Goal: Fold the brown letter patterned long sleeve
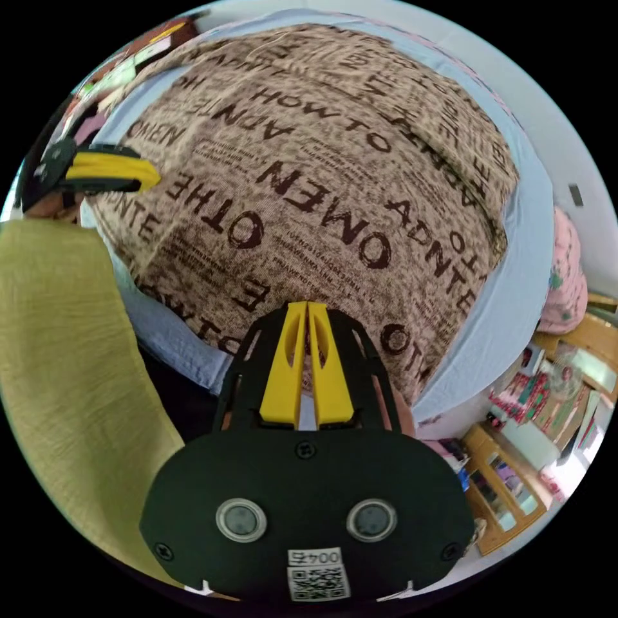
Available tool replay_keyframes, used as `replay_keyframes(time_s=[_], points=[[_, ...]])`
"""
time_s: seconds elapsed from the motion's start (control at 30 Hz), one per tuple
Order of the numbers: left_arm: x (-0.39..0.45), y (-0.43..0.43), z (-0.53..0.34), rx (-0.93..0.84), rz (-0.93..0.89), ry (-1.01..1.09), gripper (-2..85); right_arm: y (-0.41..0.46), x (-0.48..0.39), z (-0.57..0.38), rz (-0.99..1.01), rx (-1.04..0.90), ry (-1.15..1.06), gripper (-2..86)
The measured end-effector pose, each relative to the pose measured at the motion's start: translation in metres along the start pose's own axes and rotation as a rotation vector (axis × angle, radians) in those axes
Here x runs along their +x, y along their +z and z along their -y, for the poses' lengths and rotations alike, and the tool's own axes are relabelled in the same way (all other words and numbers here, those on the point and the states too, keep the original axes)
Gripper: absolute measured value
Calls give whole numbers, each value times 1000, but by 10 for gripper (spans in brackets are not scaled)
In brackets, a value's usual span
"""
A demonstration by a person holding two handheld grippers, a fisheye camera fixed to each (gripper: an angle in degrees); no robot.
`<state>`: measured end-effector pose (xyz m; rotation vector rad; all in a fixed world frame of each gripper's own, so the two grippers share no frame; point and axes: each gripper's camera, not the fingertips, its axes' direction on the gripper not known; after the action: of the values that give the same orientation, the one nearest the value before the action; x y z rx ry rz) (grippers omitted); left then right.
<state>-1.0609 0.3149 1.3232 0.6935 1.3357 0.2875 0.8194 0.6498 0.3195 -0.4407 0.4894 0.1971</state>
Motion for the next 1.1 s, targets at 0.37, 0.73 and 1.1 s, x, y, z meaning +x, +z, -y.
replay_keyframes(time_s=[0.37, 0.73, 1.1], points=[[-91, -24, -56, 85, -145, -88, 13, 37, -28, 39, -95, -89, -1, -6], [-336, -175, -255, 551, -83, -536, 89, 64, -16, 68, -18, -152, 6, -4], [-587, -200, -436, 511, -189, -830, 162, 82, 4, 82, 48, -158, 105, -6]])
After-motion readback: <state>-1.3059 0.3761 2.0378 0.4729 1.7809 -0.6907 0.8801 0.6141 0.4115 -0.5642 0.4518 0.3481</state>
